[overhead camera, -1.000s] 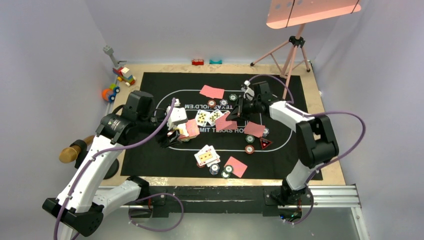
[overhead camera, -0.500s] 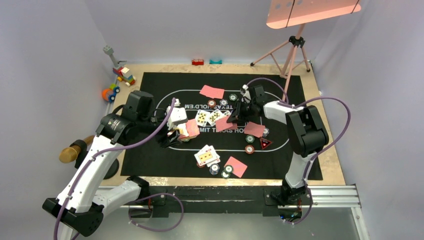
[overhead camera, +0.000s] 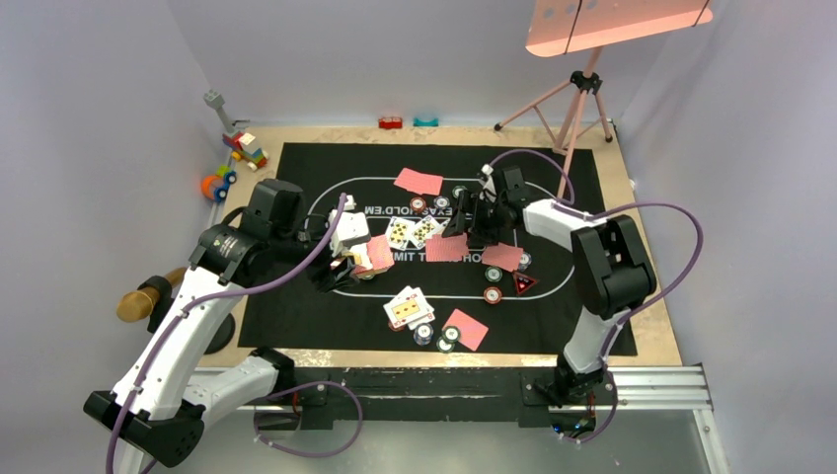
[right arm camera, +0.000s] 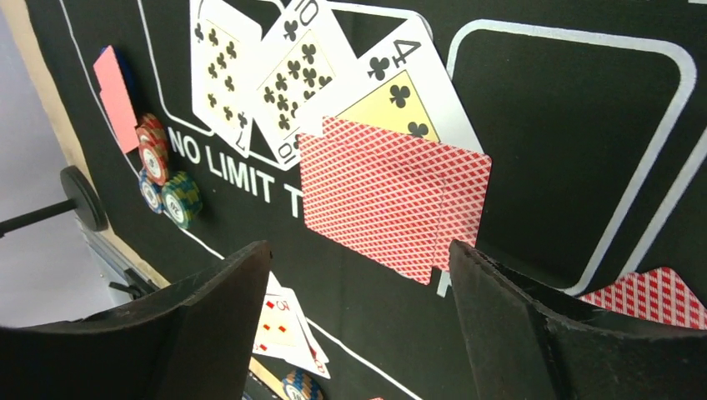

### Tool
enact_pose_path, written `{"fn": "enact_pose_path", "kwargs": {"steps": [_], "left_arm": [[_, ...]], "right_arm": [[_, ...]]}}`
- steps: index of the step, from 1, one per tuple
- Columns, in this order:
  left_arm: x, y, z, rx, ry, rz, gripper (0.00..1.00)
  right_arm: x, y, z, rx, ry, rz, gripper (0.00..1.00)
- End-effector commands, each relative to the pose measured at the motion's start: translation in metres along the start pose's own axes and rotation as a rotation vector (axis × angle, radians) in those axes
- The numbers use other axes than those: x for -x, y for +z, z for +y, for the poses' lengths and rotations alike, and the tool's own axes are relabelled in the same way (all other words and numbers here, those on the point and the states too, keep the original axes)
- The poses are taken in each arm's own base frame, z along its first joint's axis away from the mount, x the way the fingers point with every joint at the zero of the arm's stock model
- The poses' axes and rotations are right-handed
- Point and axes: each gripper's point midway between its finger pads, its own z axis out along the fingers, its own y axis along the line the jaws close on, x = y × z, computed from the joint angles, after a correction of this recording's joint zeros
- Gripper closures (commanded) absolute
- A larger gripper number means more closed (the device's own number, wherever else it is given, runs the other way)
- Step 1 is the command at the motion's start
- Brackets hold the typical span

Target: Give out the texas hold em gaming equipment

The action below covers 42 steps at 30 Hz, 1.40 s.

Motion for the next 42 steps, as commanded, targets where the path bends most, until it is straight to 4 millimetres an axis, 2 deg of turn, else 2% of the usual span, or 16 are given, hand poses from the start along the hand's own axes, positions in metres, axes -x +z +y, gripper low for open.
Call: {"fn": "enact_pose_path", "kwargs": {"steps": [1, 3, 5, 7, 9, 11, 14, 16, 18, 24, 30, 33, 38, 42], "left_arm": [[0.021, -0.007, 0.004, 0.015, 0.040, -0.072, 1.00], [0.020, -0.006, 0.004, 0.014, 0.037, -0.070, 1.00], [0.019, -0.005, 0.004, 0.009, 0.035, -0.069, 1.00], [0.019, -0.004, 0.004, 0.009, 0.035, -0.069, 1.00], [0.019, -0.004, 0.005, 0.010, 0.035, -0.070, 1.00], [0.020, -0.004, 0.005, 0.011, 0.037, -0.071, 1.00], [0.019, -0.003, 0.005, 0.014, 0.034, -0.070, 1.00], [0.019, -0.003, 0.005, 0.013, 0.032, -0.070, 1.00], [0.018, -0.002, 0.005, 0.014, 0.032, -0.069, 1.00], [0.020, -0.003, 0.006, 0.018, 0.034, -0.075, 1.00], [0.021, -0.004, 0.007, 0.025, 0.034, -0.075, 1.00], [0.021, -0.004, 0.008, 0.030, 0.031, -0.076, 1.00], [0.020, -0.003, 0.012, 0.047, 0.026, -0.070, 1.00], [0.016, -0.001, 0.018, 0.075, 0.014, -0.058, 1.00]], "right_arm": [[0.017, -0.026, 0.016, -0.024, -0.060, -0.084, 0.16], [0.020, -0.038, 0.027, -0.016, -0.083, -0.105, 0.16], [0.020, -0.051, 0.047, 0.036, -0.112, -0.119, 0.15], [0.018, -0.068, 0.074, 0.122, -0.144, -0.134, 0.14], [0.012, -0.090, 0.112, 0.260, -0.183, -0.143, 0.12], [-0.001, -0.109, 0.151, 0.391, -0.223, -0.133, 0.10], [-0.032, -0.131, 0.210, 0.562, -0.310, -0.095, 0.08], [-0.049, -0.145, 0.239, 0.665, -0.335, -0.063, 0.07], [-0.063, -0.155, 0.260, 0.750, -0.352, -0.036, 0.07], [-0.083, -0.151, 0.283, 0.819, -0.367, 0.034, 0.05], [-0.100, -0.135, 0.305, 0.848, -0.355, 0.120, 0.04], [-0.101, -0.129, 0.312, 0.848, -0.337, 0.137, 0.05], [-0.101, -0.127, 0.320, 0.880, -0.294, 0.150, 0.23], [-0.103, -0.126, 0.320, 0.887, -0.269, 0.161, 0.48]]}}
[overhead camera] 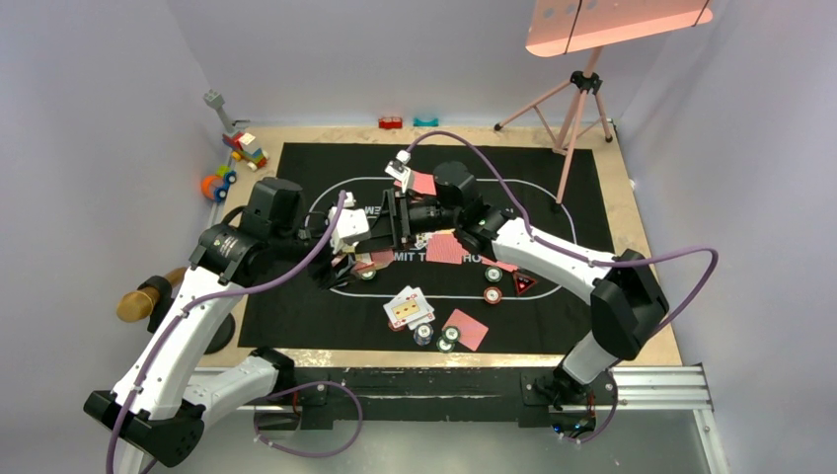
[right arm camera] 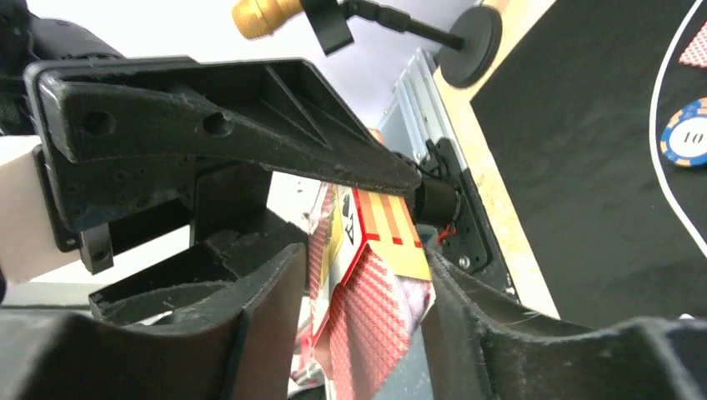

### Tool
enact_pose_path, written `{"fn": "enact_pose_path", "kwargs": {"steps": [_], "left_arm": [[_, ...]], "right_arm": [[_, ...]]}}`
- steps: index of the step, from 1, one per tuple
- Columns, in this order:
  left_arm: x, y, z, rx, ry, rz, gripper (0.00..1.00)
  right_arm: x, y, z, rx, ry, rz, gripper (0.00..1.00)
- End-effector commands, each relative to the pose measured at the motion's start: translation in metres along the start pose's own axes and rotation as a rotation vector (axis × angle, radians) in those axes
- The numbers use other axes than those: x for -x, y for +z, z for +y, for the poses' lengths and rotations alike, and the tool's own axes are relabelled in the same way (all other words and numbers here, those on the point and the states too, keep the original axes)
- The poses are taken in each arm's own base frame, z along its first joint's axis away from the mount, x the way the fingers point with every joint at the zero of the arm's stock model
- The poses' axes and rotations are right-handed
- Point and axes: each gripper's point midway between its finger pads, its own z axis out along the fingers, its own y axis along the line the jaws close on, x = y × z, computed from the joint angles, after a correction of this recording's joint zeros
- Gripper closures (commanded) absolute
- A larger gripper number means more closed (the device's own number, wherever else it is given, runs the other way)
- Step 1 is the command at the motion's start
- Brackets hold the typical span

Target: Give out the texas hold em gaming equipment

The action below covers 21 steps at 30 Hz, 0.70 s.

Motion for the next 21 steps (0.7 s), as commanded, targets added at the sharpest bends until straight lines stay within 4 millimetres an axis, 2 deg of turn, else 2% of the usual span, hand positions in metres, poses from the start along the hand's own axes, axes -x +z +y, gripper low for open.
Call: {"fn": "enact_pose_path", "kwargs": {"steps": [1, 4, 6, 7, 8, 11, 13, 14, 16, 17, 21], "left_arm": [[0.013, -0.001, 0.014, 0.059, 0.011, -0.049, 1.00], [0.011, 0.001, 0.015, 0.063, 0.003, -0.044, 1.00], [0.011, 0.001, 0.017, 0.072, -0.003, -0.042, 0.99], [0.011, 0.001, 0.017, 0.075, -0.005, -0.042, 0.96], [0.011, 0.001, 0.018, 0.078, -0.009, -0.040, 0.90], [0.009, 0.000, 0.022, 0.099, -0.043, -0.031, 0.55], [0.006, 0.000, 0.027, 0.117, -0.085, -0.028, 0.24], [0.006, -0.001, 0.031, 0.127, -0.113, -0.027, 0.17], [0.003, -0.005, 0.039, 0.145, -0.183, -0.022, 0.04], [-0.001, -0.010, 0.046, 0.166, -0.233, -0.016, 0.01], [-0.009, -0.025, 0.074, 0.271, -0.353, -0.001, 0.00]], "right_arm": [[0.012, -0.002, 0.029, 0.085, -0.034, -0.030, 0.55], [0.010, 0.000, 0.026, 0.082, -0.014, -0.020, 0.84], [0.008, 0.000, 0.024, 0.083, -0.005, -0.011, 0.95], [0.006, 0.001, 0.023, 0.083, 0.001, -0.004, 1.00], [0.005, 0.001, 0.021, 0.083, 0.006, 0.003, 1.00], [0.000, 0.002, 0.018, 0.086, 0.015, 0.028, 1.00], [-0.002, 0.001, 0.013, 0.080, 0.017, 0.037, 1.00], [-0.003, 0.000, 0.009, 0.070, 0.016, 0.043, 1.00], [-0.004, -0.002, 0.000, 0.047, 0.014, 0.051, 1.00], [-0.005, -0.002, -0.005, 0.031, 0.012, 0.056, 1.00], [-0.013, 0.000, -0.038, -0.060, 0.017, 0.092, 1.00]]}}
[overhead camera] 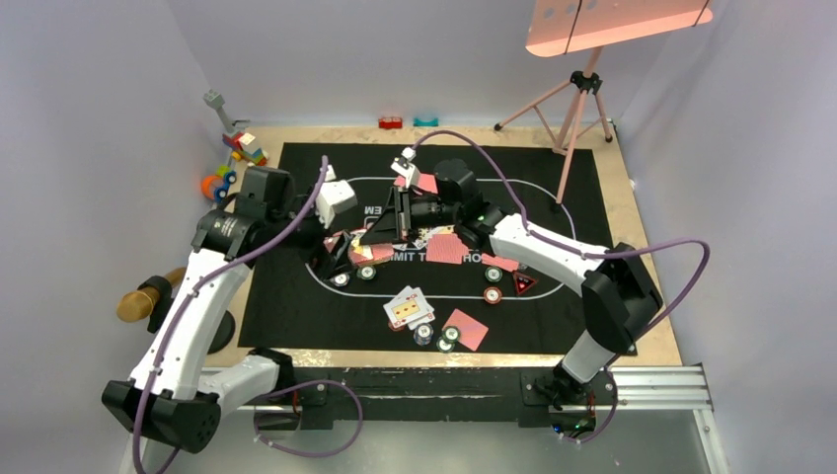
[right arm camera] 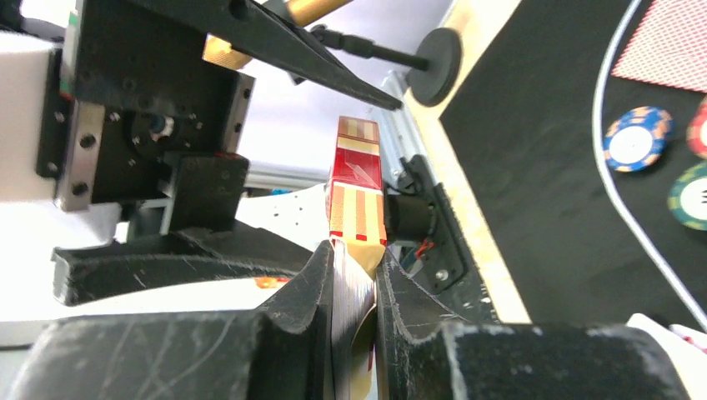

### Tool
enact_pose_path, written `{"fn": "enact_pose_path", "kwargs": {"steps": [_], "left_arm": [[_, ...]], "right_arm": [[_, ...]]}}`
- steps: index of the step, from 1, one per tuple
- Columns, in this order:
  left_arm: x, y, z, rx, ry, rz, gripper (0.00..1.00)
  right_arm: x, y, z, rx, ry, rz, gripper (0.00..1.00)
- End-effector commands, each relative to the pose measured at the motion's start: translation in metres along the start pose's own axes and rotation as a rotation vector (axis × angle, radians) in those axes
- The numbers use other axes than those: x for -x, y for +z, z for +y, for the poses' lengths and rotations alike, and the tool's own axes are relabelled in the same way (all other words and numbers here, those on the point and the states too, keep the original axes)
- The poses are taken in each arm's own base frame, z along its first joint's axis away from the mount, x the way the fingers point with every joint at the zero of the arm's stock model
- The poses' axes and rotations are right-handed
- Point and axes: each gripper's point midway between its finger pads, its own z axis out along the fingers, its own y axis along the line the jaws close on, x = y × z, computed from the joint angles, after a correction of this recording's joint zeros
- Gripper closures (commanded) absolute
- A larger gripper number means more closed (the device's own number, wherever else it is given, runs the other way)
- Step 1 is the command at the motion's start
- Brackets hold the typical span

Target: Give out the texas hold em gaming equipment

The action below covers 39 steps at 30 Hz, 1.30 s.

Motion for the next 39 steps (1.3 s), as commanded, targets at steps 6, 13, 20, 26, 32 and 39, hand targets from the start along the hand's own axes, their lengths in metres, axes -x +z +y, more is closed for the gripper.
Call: {"fn": "enact_pose_path", "kwargs": {"steps": [6, 13, 20, 26, 32, 39], "left_arm": [[0.004, -0.025, 0.066, 0.258, -0.258, 0.008, 0.01], [-0.010, -0.045, 0.096, 0.422, -0.412, -0.010, 0.00], [-0.018, -0.048, 0.098, 0.490, -0.448, -0.042, 0.00], [-0.037, -0.030, 0.097, 0.448, -0.488, 0.010, 0.06], [-0.047, -0.021, 0.112, 0.502, -0.477, -0.012, 0.12], [-0.059, -0.006, 0.127, 0.524, -0.452, -0.012, 0.00]], "right_arm": [[-0.038, 0.020, -0.094, -0.198, -0.018, 0.222, 1.00], [-0.071, 0.049, -0.147, -0.306, -0.082, 0.342, 1.00], [-0.084, 0.071, -0.160, -0.344, -0.149, 0.371, 1.00], [-0.090, 0.070, -0.174, -0.404, -0.156, 0.382, 1.00], [-0.089, 0.054, -0.185, -0.503, -0.199, 0.365, 0.66], [-0.071, 0.038, -0.171, -0.569, -0.262, 0.294, 0.43]]}}
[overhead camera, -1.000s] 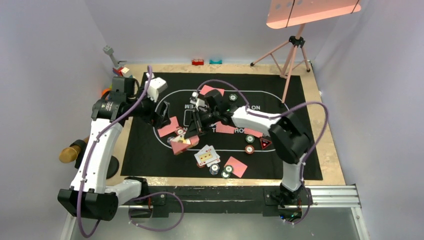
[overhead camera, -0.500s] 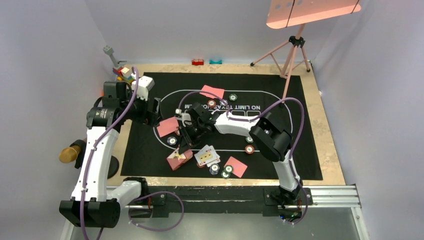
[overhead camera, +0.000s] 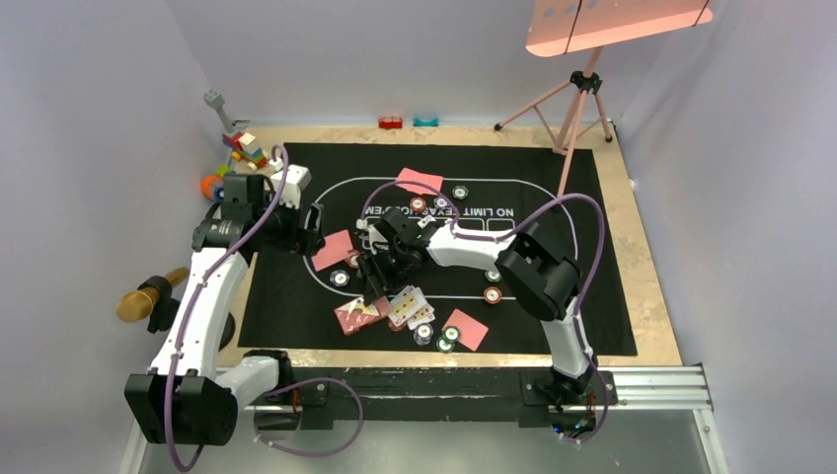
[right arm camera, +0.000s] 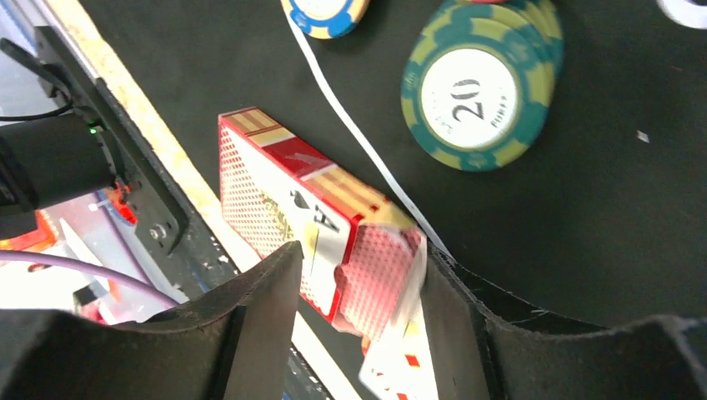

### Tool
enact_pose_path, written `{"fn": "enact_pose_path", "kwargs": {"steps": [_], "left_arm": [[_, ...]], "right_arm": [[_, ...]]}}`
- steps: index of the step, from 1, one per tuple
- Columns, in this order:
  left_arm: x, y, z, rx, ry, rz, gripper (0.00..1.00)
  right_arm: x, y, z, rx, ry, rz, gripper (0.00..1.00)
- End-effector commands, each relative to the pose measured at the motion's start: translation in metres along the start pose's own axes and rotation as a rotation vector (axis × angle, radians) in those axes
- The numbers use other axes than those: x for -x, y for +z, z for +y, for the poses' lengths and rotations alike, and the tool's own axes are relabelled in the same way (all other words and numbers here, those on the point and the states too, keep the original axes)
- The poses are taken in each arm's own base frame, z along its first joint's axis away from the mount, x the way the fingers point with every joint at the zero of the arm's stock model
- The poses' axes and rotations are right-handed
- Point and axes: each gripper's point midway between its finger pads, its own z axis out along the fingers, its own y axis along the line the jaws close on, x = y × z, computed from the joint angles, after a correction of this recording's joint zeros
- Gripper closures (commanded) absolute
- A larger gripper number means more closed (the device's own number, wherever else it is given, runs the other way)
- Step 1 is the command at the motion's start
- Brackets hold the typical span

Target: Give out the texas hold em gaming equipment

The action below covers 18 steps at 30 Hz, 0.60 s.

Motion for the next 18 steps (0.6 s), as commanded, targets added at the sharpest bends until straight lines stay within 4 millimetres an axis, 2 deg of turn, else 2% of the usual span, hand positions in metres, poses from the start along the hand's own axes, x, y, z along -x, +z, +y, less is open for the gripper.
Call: {"fn": "enact_pose_path", "kwargs": {"steps": [1, 5, 7, 8, 10, 11, 13, 15, 17, 18], "left_arm": [[0.023, 0.009, 0.011, 0.037, 0.025, -0.102, 0.00], [0.035, 0.012, 0.010, 0.011, 0.024, -0.163, 0.00], [0.042, 0.016, 0.009, -0.004, 0.001, -0.188, 0.01], [0.044, 0.016, 0.016, -0.002, -0.026, -0.194, 0.00], [0.045, 0.022, 0.016, -0.026, -0.030, -0.185, 0.01], [0.045, 0.024, 0.018, -0.024, -0.026, -0.184, 0.00], [0.047, 0.028, 0.023, -0.016, -0.021, -0.198, 0.00], [0.049, 0.031, 0.028, -0.007, -0.026, -0.234, 0.00], [0.047, 0.036, 0.033, 0.001, -0.049, -0.270, 0.01], [0.048, 0.038, 0.037, 0.009, -0.051, -0.290, 0.00]], "right_arm": [[0.024, -0.041, 0.015, -0.057, -0.085, -0.120, 0.43], [0.051, -0.090, 0.037, -0.088, -0.153, -0.261, 0.42], [0.065, -0.120, 0.039, -0.142, -0.171, -0.322, 0.41], [0.071, -0.135, 0.039, -0.165, -0.176, -0.352, 0.40], [0.085, -0.169, 0.033, -0.241, -0.175, -0.426, 0.28], [0.093, -0.194, 0.028, -0.281, -0.168, -0.485, 0.22], [0.102, -0.239, 0.006, -0.366, -0.121, -0.592, 0.16], [0.107, -0.289, -0.028, -0.465, -0.040, -0.719, 0.14], [0.101, -0.346, -0.079, -0.617, 0.105, -0.864, 0.14], [0.091, -0.371, -0.106, -0.690, 0.186, -0.930, 0.14]]}}
